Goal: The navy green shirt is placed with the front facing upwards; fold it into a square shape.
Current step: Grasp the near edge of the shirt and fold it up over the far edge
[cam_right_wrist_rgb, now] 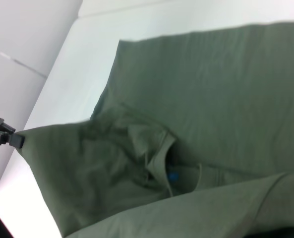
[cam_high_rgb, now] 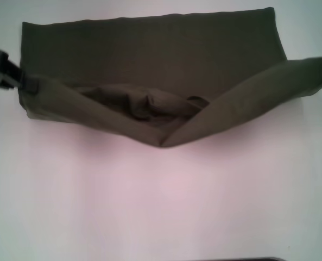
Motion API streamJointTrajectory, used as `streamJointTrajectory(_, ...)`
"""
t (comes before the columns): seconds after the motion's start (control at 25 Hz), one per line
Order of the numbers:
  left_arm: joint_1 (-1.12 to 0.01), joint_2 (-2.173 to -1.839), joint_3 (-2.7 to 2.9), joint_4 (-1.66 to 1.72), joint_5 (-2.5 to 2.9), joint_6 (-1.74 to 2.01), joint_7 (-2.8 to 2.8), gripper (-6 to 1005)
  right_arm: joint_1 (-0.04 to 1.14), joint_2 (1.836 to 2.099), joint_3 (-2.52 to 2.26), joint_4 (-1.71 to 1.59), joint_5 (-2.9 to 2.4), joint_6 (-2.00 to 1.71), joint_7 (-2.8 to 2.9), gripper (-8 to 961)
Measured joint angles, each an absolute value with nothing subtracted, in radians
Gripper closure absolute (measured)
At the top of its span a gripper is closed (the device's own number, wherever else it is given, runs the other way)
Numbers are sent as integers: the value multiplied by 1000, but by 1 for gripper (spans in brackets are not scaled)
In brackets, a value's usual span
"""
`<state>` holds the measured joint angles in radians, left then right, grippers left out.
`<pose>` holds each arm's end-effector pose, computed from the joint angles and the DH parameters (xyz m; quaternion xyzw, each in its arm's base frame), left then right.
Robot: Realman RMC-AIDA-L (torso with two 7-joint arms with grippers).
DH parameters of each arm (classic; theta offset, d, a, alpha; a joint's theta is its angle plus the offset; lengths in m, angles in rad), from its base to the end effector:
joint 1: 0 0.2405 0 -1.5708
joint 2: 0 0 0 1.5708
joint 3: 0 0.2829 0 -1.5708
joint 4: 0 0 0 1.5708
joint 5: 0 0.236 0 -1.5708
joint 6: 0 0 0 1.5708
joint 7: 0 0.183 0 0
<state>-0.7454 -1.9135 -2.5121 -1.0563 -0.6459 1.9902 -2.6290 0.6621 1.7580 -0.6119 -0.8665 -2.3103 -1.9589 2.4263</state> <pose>-0.2465 0.3982 0.0809 -0.8029 -0.5935 -0.0020 0.0548 0.2844 0.3903 0.1237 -0.8273 0.5553 0.0698 0.0482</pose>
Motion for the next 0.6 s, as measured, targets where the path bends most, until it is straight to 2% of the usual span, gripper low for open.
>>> streamJointTrajectory(0.28, -746, -1929, -2504, -1043, -643, 1884, -2658, 973, 669, 1754, -607, -820, -2309, -1876, 2434, 953)
streamJointTrajectory(0.6, -757, -1943, -2491, -1035, -641, 1773, -2695, 974, 690, 1765, -606, -818, -2305, -1789, 2453, 953)
